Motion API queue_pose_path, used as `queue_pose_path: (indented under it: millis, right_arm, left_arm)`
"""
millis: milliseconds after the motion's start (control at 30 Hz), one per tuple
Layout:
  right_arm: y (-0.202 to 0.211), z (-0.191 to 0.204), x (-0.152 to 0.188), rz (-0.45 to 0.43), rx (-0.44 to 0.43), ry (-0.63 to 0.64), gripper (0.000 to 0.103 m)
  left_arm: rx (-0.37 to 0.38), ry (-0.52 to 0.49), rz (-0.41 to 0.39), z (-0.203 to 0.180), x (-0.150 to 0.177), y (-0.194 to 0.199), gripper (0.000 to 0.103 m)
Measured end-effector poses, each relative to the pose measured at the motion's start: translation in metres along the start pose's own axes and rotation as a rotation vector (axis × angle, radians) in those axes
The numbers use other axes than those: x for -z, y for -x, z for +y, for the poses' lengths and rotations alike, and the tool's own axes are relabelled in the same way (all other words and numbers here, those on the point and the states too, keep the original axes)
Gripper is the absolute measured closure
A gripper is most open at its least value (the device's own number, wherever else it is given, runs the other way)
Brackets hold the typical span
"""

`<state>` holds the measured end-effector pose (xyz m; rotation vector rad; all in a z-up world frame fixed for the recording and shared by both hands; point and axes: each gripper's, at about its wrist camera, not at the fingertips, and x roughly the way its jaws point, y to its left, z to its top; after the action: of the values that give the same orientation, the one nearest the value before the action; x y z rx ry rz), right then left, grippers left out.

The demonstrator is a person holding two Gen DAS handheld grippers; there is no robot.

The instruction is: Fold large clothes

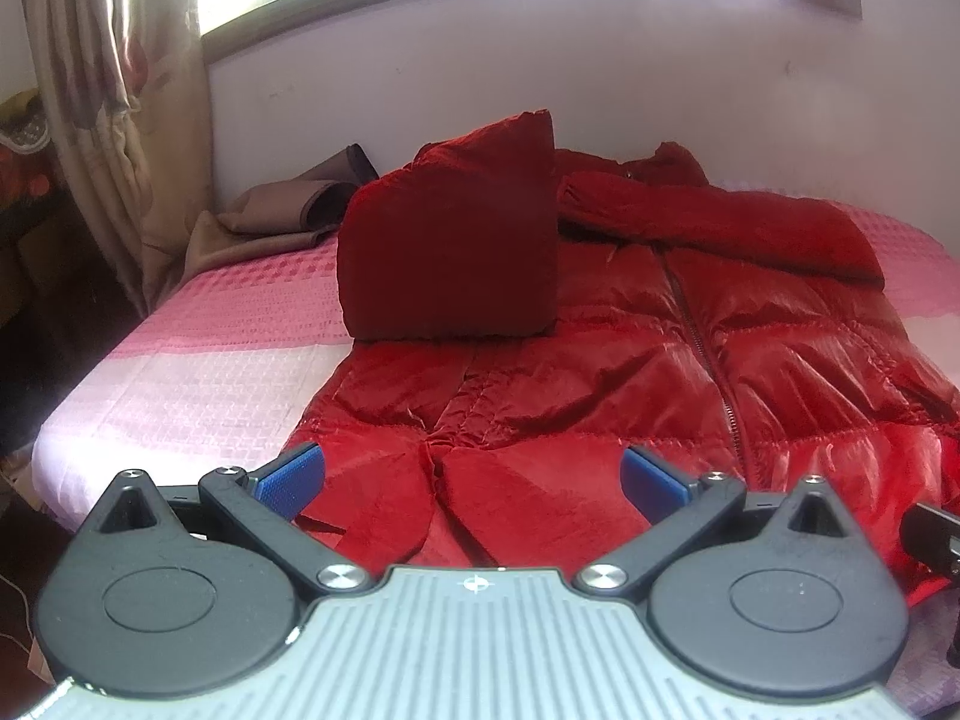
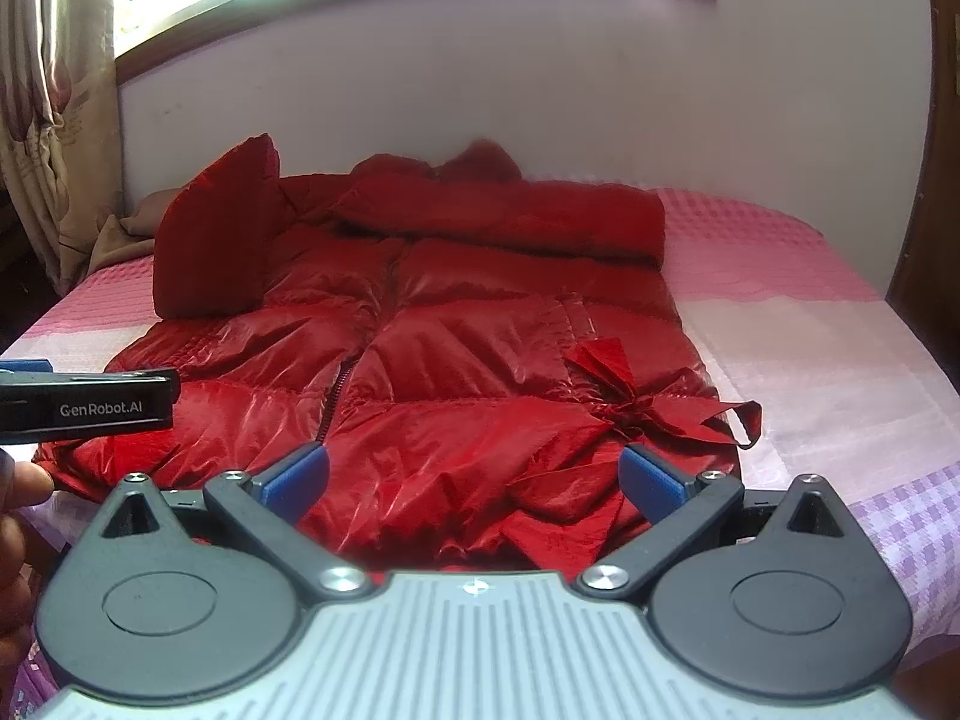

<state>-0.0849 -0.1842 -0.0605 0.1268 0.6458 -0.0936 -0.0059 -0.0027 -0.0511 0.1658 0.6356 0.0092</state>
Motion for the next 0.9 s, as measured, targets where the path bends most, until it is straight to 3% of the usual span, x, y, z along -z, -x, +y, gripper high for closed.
queue_pose_path:
  millis: [167,367,533,667,733,900]
  right_arm:
    - [-0.004,0.001,-0.001,0.008,-0.006,0.002,0.000]
    - [-0.009,0.000,-0.005,0.011,-0.017,-0.001,0.000]
    - [-0.013,-0.001,-0.007,0.015,-0.021,-0.007,0.000]
    - [-0.018,-0.001,-0.006,0.032,-0.023,-0.006,0.000]
    - [-0.021,-0.001,-0.006,0.037,-0.023,-0.002,0.000]
    - [-0.027,-0.002,-0.007,0.050,-0.010,0.002,0.000]
  left_arm:
    - [0.056,0.019,0.048,0.010,-0.008,-0.010,0.000]
    - [0.177,0.163,0.119,0.056,-0.034,-0.036,0.000]
    - [0.181,0.343,0.098,0.115,-0.053,-0.076,0.001]
    - [0.175,0.361,0.066,0.145,-0.065,-0.119,0.001]
    - [0.203,0.346,0.090,0.158,-0.070,-0.146,0.001]
    - [0.405,0.493,0.223,0.183,-0.070,-0.211,0.001]
